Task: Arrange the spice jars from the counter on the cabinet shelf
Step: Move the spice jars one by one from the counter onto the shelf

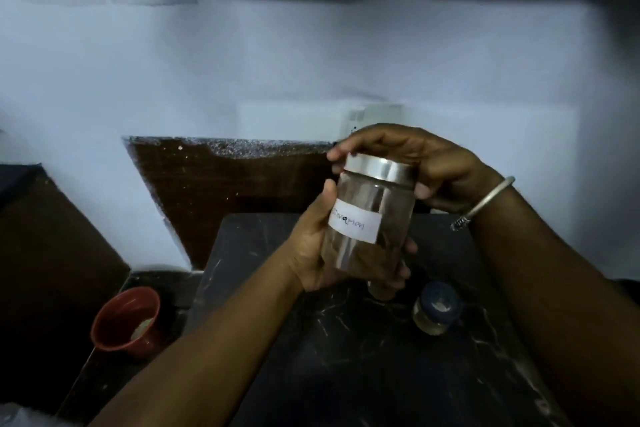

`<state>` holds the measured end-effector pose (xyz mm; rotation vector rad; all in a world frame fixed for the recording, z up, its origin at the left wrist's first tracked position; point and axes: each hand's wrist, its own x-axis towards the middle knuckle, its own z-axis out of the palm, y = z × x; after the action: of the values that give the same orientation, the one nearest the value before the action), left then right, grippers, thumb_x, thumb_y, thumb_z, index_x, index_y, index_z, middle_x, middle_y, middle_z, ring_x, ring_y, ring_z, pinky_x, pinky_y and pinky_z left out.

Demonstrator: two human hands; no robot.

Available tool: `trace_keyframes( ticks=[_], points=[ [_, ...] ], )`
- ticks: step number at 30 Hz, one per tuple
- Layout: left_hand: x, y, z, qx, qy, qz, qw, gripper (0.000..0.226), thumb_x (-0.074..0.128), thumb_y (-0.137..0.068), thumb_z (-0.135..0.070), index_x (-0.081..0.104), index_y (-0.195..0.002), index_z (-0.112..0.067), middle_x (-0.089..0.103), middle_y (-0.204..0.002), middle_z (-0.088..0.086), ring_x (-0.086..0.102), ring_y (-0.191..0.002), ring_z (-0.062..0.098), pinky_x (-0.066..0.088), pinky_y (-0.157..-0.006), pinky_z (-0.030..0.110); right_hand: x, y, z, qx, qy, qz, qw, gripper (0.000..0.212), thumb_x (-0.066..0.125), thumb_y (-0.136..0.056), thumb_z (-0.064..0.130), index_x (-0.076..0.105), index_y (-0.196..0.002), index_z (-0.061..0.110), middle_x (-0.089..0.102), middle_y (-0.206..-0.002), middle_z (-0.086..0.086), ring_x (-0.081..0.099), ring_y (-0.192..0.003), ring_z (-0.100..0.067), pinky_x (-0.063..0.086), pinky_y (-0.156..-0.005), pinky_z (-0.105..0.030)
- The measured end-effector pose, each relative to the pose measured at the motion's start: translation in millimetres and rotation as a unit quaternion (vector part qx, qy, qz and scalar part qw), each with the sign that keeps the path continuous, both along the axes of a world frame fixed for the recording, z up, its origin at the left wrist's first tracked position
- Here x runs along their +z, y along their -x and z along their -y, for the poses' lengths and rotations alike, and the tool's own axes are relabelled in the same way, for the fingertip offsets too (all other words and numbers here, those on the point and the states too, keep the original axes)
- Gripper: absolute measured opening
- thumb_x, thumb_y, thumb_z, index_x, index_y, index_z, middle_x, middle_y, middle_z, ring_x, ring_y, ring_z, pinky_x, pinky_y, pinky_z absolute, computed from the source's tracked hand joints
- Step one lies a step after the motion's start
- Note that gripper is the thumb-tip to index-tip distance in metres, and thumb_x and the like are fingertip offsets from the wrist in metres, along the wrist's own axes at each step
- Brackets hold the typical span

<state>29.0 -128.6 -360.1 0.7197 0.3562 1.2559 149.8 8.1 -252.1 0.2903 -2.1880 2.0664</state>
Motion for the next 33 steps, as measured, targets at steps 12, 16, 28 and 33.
trace_keyframes(
  ticks=[12, 16, 28, 33],
  points=[
    [100.5, -40.5, -29.0, 0.304, -0.030, -0.167, 0.937, 0.087, 0.071, -0.069, -0.079, 0.070, -0.131, -0.019, 0.070, -0.130, 0.019, 0.069, -0.118, 0.035, 0.054, -0.101, 0.055, 40.8, -62.3, 30.6, -0.408, -0.107, -0.196, 0.885, 0.030, 0.051, -0.103, 0.010, 0.066, -0.130, 0.013, 0.070, -0.115, 0.019, 0.065, -0.111, 0.000, 0.052, -0.089, -0.018],
    [110.1, -47.5, -37.7, 0.314, -0.029, -0.179, 0.932, 0.090, 0.070, -0.070, -0.080, 0.066, -0.136, -0.018, 0.069, -0.132, 0.020, 0.068, -0.119, 0.036, 0.058, -0.094, 0.051, 48.9, -67.6, 23.9, -0.436, -0.122, -0.207, 0.867, 0.030, 0.048, -0.105, 0.004, 0.067, -0.125, 0.016, 0.071, -0.112, 0.023, 0.065, -0.110, 0.002, 0.052, -0.091, -0.018],
    [147.4, -40.1, -78.5, 0.281, -0.109, -0.203, 0.931, 0.075, 0.060, -0.084, -0.075, 0.068, -0.134, -0.019, 0.071, -0.131, 0.016, 0.070, -0.118, 0.030, 0.059, -0.091, 0.040, 80.1, -80.0, 0.9, -0.478, -0.320, -0.087, 0.813, 0.088, 0.072, -0.065, 0.071, 0.029, -0.142, 0.068, 0.056, -0.124, 0.024, 0.060, -0.107, 0.008, 0.053, -0.078, -0.015],
    [225.0, -23.4, -123.1, 0.294, -0.161, -0.295, 0.895, 0.070, 0.044, -0.087, -0.079, 0.071, -0.130, -0.030, 0.075, -0.126, 0.007, 0.073, -0.113, 0.023, 0.061, -0.082, 0.037, 137.4, -56.8, -34.6, -0.519, -0.360, -0.155, 0.760, 0.095, 0.078, -0.064, 0.061, 0.024, -0.143, 0.065, 0.061, -0.112, 0.027, 0.063, -0.096, 0.006, 0.057, -0.069, -0.014]
  ],
)
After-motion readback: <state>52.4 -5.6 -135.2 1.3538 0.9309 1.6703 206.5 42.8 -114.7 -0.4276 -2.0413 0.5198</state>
